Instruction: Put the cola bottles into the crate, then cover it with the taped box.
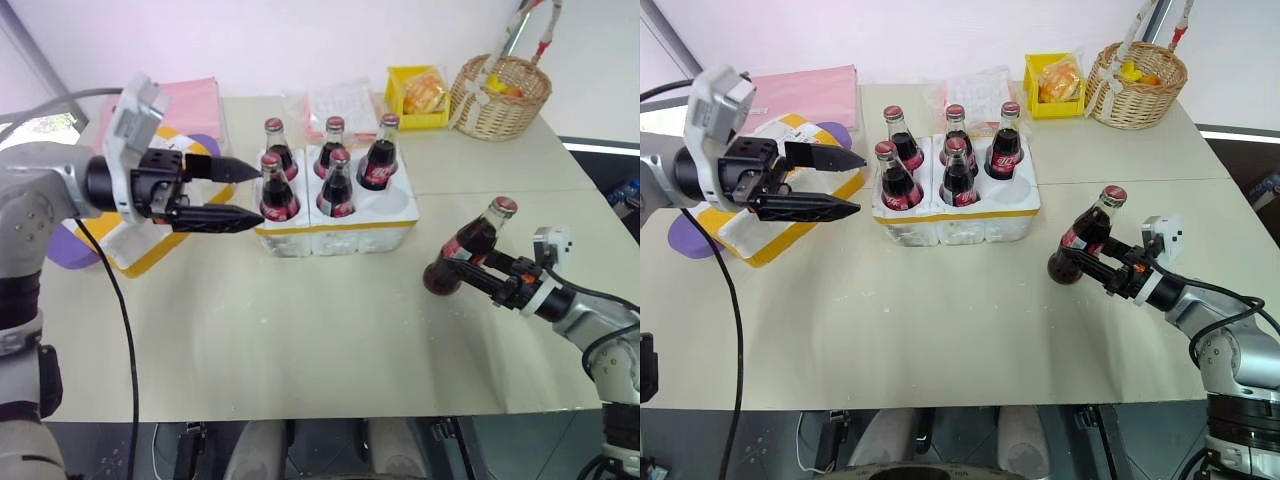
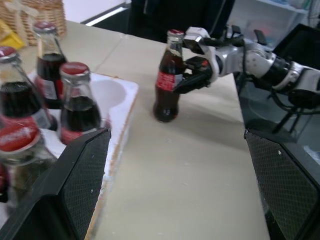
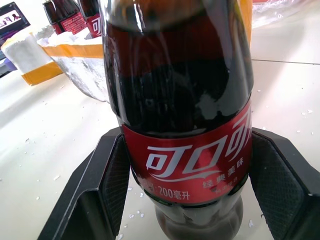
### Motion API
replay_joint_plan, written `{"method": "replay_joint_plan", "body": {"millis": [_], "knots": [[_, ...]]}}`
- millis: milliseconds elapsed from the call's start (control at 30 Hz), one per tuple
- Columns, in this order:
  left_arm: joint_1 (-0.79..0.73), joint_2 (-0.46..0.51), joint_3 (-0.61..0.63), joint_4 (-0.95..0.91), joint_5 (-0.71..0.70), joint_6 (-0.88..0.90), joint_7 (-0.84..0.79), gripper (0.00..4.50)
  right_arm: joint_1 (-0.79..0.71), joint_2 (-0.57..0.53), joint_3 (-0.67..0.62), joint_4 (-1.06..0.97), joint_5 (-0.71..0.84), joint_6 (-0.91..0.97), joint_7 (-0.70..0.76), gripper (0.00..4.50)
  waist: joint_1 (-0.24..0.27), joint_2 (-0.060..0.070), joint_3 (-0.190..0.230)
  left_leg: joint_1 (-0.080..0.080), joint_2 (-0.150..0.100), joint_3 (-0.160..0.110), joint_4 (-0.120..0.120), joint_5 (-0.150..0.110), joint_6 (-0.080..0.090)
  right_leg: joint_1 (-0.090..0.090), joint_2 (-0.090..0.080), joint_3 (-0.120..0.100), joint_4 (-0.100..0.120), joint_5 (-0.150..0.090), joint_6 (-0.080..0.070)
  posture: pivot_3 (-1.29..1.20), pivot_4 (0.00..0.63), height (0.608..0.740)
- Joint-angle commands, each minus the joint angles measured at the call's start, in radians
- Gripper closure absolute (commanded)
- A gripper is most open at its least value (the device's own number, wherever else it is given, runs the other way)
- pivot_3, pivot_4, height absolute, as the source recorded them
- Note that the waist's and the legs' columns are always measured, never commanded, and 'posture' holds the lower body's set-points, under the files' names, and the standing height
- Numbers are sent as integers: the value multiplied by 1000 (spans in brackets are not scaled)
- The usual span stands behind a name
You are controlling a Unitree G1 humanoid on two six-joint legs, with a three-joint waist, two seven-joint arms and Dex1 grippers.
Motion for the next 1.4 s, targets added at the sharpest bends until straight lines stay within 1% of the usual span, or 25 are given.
{"method": "replay_joint_plan", "body": {"millis": [33,133,233,300,433,567,667,767,900,1233,1300,1333,1367,1400], "knots": [[10,10,38,-50,-19,-6,8,0,-78,-74,-42,-19,30,-5,46,1700,0,1,0,0,0,0,0,0,0,0,0,0,0,0,0,0,150,738],[24,11,47,-61,-25,-7,17,0,-183,-129,-38,3,51,24,78,1700,-4,1,1,0,0,1,0,0,0,0,0,1,0,0,0,0,150,738],[37,14,55,-69,-29,-10,23,0,-320,-179,-14,31,77,67,131,1700,-6,2,1,0,1,1,0,0,0,-1,0,1,0,0,0,0,150,738],[49,15,62,-77,-31,-14,30,0,-462,-189,24,81,83,92,157,1700,-10,2,1,0,1,2,0,0,0,-1,0,1,0,0,0,0,150,738],[68,9,74,-94,-32,-18,50,0,-659,-153,104,185,45,87,190,1700,-16,1,1,0,1,2,-1,0,1,-2,0,1,-1,0,0,0,150,738],[91,5,97,-114,-42,-14,76,0,-812,-66,194,303,-11,50,216,1700,-22,1,2,-1,1,2,-1,0,1,-2,0,1,-1,0,0,0,150,738],[102,8,117,-126,-53,-10,101,0,-859,-18,265,368,-84,-1,241,1700,-25,1,2,-1,1,2,-1,0,1,-3,0,1,0,0,0,0,150,738],[111,15,132,-136,-66,-3,115,0,-882,6,291,423,-128,-34,258,1700,-23,1,2,-1,1,2,-2,0,1,-4,0,1,0,0,0,0,150,738],[136,29,162,-153,-86,4,133,0,-877,51,348,501,-219,-100,244,1700,-25,1,2,-2,0,2,-1,0,1,-4,0,1,0,0,0,0,150,738],[146,42,172,-162,-109,6,164,0,-840,152,383,631,-345,-167,177,1700,-27,1,2,-2,0,2,-1,0,1,-4,0,1,0,0,0,0,150,738],[145,43,170,-160,-110,6,167,0,-833,157,385,644,-355,-161,177,663,-28,1,2,-1,0,2,-1,0,1,-4,0,2,1,1,0,0,150,738],[145,43,169,-160,-110,5,168,0,-829,157,385,644,-355,-154,182,264,-27,1,2,-1,0,2,-1,0,1,-4,0,2,1,1,-1,0,150,738],[145,44,168,-159,-110,5,169,0,-826,156,384,643,-356,-150,187,66,-27,1,2,-1,0,2,-1,0,1,-4,0,2,1,1,-1,0,150,738],[145,45,168,-158,-110,5,169,0,-821,154,382,636,-355,-147,189,66,-27,1,2,-1,0,2,-1,0,1,-4,0,2,1,1,-1,0,150,738]]}}
